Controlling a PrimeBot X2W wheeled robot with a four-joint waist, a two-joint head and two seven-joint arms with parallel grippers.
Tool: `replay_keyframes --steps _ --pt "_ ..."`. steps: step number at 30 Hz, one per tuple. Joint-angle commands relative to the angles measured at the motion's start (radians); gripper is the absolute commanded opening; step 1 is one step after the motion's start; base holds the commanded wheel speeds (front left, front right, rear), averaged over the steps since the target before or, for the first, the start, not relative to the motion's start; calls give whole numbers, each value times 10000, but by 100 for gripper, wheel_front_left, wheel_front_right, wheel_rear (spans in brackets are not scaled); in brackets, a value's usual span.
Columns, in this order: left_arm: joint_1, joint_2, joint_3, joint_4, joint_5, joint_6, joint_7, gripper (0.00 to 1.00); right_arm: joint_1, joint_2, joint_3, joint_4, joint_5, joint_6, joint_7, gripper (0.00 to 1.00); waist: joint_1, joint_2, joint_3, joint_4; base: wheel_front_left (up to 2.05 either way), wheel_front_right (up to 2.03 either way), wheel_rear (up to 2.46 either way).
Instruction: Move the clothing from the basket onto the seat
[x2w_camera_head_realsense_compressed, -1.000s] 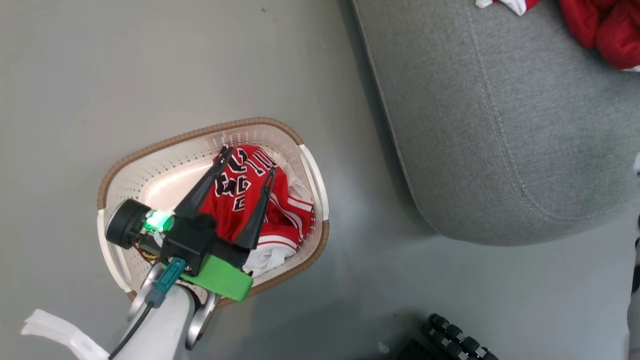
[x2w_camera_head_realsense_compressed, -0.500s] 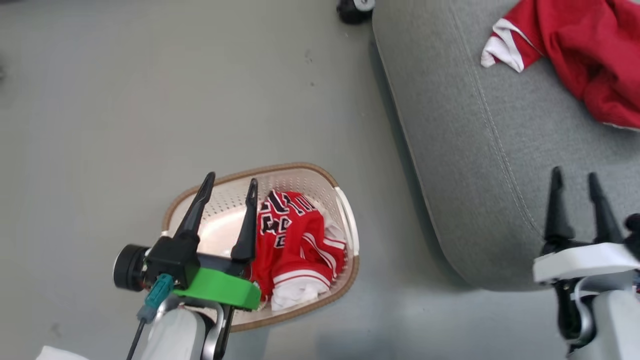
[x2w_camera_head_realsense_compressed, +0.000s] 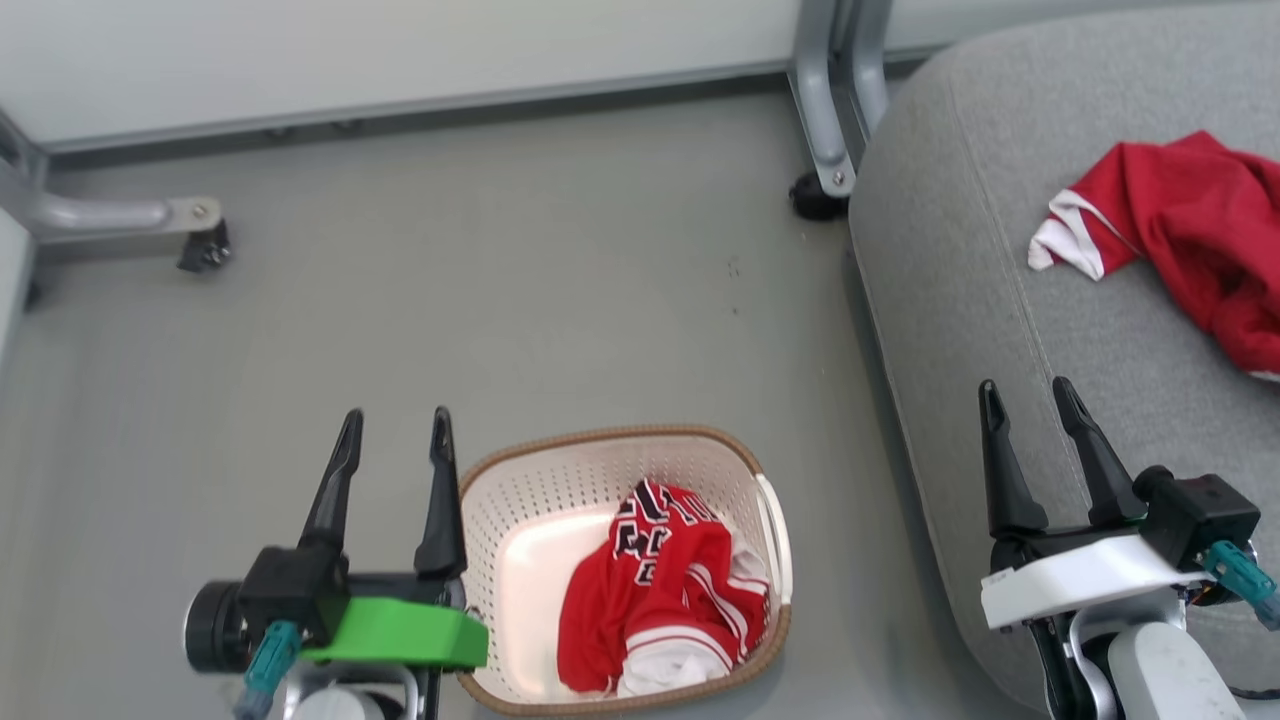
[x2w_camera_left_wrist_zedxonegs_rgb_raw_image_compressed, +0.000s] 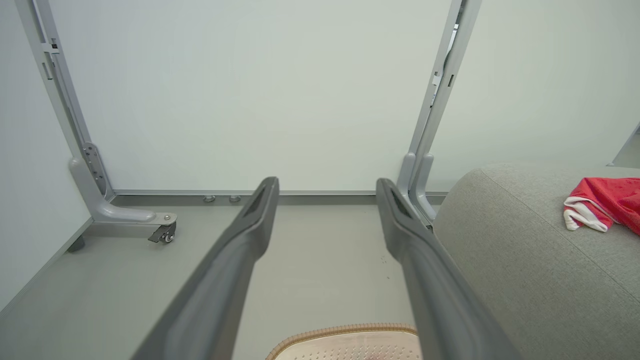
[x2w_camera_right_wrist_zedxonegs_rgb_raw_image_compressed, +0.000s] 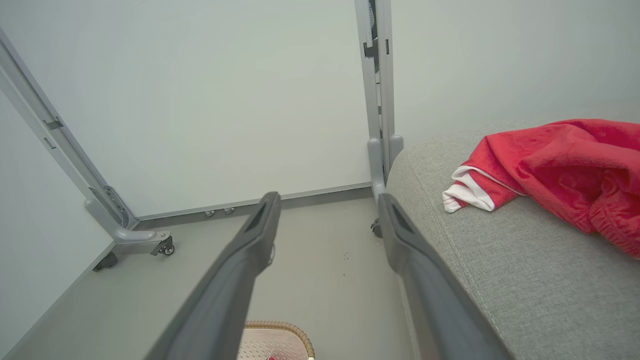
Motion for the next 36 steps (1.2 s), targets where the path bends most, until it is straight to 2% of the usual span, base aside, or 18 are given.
replay_keyframes --steps 1,11,19,36 --pt "419 7 100 -99 32 127 13 100 281 -5 0 -199 -168 -3 -33 100 1 0 -1097 666 0 0 0" --pt "1772 8 326 -639 -182 269 11 100 1583 282 -107 -1132 -665 -3 -34 100 1 0 -2132 603 0 0 0" --pt "2213 9 114 -682 194 215 12 100 2078 147 300 -1127 -1142 -1 -34 100 1 0 -2271 550 0 0 0" --pt "2129 8 103 -512 500 -132 12 100 2199 192 450 -909 -1233 -1 -34 100 1 0 -2265 508 0 0 0"
